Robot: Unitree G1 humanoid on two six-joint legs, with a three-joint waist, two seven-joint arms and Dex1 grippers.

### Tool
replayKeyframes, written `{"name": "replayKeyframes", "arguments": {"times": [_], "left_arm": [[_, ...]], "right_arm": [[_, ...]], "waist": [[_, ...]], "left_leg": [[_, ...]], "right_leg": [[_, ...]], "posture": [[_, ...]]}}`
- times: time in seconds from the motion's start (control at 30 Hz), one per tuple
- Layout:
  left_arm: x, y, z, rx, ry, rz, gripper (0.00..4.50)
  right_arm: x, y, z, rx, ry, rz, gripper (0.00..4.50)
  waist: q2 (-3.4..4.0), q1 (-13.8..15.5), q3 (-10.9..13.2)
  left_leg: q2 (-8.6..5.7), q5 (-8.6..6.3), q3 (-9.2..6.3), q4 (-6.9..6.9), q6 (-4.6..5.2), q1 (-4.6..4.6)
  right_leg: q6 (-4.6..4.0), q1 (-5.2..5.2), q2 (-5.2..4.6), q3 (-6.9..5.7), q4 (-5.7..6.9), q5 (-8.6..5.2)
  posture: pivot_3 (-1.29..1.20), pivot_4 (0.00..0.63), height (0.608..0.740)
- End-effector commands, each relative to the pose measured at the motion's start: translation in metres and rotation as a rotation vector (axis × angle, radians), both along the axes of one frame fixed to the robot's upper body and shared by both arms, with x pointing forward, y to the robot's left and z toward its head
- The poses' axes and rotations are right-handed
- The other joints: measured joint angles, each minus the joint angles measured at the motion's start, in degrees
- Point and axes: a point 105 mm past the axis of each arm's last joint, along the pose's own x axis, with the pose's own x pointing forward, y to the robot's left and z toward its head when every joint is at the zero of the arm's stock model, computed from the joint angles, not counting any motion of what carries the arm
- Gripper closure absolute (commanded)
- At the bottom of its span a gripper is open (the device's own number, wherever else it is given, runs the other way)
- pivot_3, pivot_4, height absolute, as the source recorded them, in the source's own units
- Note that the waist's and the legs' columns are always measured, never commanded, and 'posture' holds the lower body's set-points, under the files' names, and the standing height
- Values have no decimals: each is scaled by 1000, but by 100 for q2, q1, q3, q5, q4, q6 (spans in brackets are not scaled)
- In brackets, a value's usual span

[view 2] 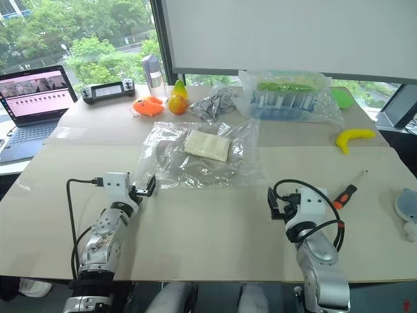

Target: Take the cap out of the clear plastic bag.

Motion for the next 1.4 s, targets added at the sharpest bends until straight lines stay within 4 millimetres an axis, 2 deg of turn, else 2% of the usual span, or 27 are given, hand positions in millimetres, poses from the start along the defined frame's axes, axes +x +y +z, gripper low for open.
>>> {"name": "replayKeyframes", "arguments": {"times": [0.03,0.1,0.2,0.27,0.33,0.37,0.43,0.5,0.7,0.8,0.9,1.0,1.17,1.3,1.4], "left_arm": [[6,-14,12,-15,-23,-76,35],[12,-27,39,-80,-76,-150,35],[13,-45,86,-158,-163,-293,35],[12,-51,107,-152,-190,-360,35],[12,-57,121,-123,-189,-421,35],[10,-62,130,-86,-191,-472,35],[7,-69,141,-37,-186,-544,35],[4,-72,147,7,-171,-597,35],[-9,-70,151,161,-93,-709,35],[-13,-62,139,236,66,-722,35],[-19,-54,143,292,145,-743,35],[-22,-48,158,282,141,-758,35],[-21,-35,154,335,168,-706,35],[-23,-36,156,338,148,-684,35],[-26,-38,156,323,146,-674,35]], "right_arm": [[-1,-2,27,-12,-89,-30,0],[-1,-5,51,-12,-157,-63,0],[3,-22,98,-38,-293,-134,0],[7,-27,127,-19,-369,-146,0],[12,-22,146,-21,-399,-106,0],[18,-12,155,-30,-399,-38,0],[24,2,162,-50,-376,55,0],[30,11,162,-73,-337,119,0],[45,54,150,-127,-207,382,0],[50,72,122,-154,-87,510,0],[63,82,105,-164,-47,546,0],[80,101,109,-197,-73,617,0],[116,132,115,-210,-111,689,0],[134,159,112,-216,-113,788,0],[144,172,95,-221,-43,854,0]], "waist": [[0,0,0],[7,15,7],[5,5,26],[7,-1,32],[7,-14,31],[6,-29,31],[13,-96,46],[10,-113,51],[6,-192,57],[-3,-218,63],[-11,-227,76],[-10,-232,109],[-15,-311,125],[-23,-345,134],[-29,-380,144]], "left_leg": [[0,0,0,0,0,0],[0,-1,-1,0,-1,-6],[-1,0,-5,3,-2,-18],[-4,2,-6,6,0,-25],[-9,10,-5,3,13,-15],[-9,7,-4,0,8,-13],[-10,-1,0,-4,-3,-6],[-15,0,14,-15,-1,-8],[-17,1,18,-47,-1,1],[-16,1,17,-48,-1,2],[-15,1,14,-48,0,6],[-15,8,14,-46,-6,6],[4,18,13,-52,-18,13],[19,40,-3,-89,-56,15],[19,45,-1,-91,-64,14]], "right_leg": [[0,0,0,0,0,0],[0,-4,0,0,1,0],[0,-9,2,1,0,0],[0,-12,3,3,-2,1],[-8,-4,17,3,-4,-4],[-22,-4,20,3,-3,-12],[-62,-4,23,2,10,-30],[-121,-10,27,1,9,-25],[-139,-8,29,1,0,-34],[-139,-8,29,0,2,-34],[-138,-7,30,0,5,-34],[-138,-10,31,1,9,-34],[-146,-11,58,13,8,-26],[-155,-18,83,18,5,-23],[-168,-19,88,29,5,-15]], "posture": [[0,150,740],[0,150,740],[0,150,740],[0,150,740],[0,150,740],[0,150,740],[0,150,740],[0,150,740],[0,150,740],[0,150,740],[0,150,740],[0,150,740],[0,150,740],[0,150,740],[0,150,740]]}}
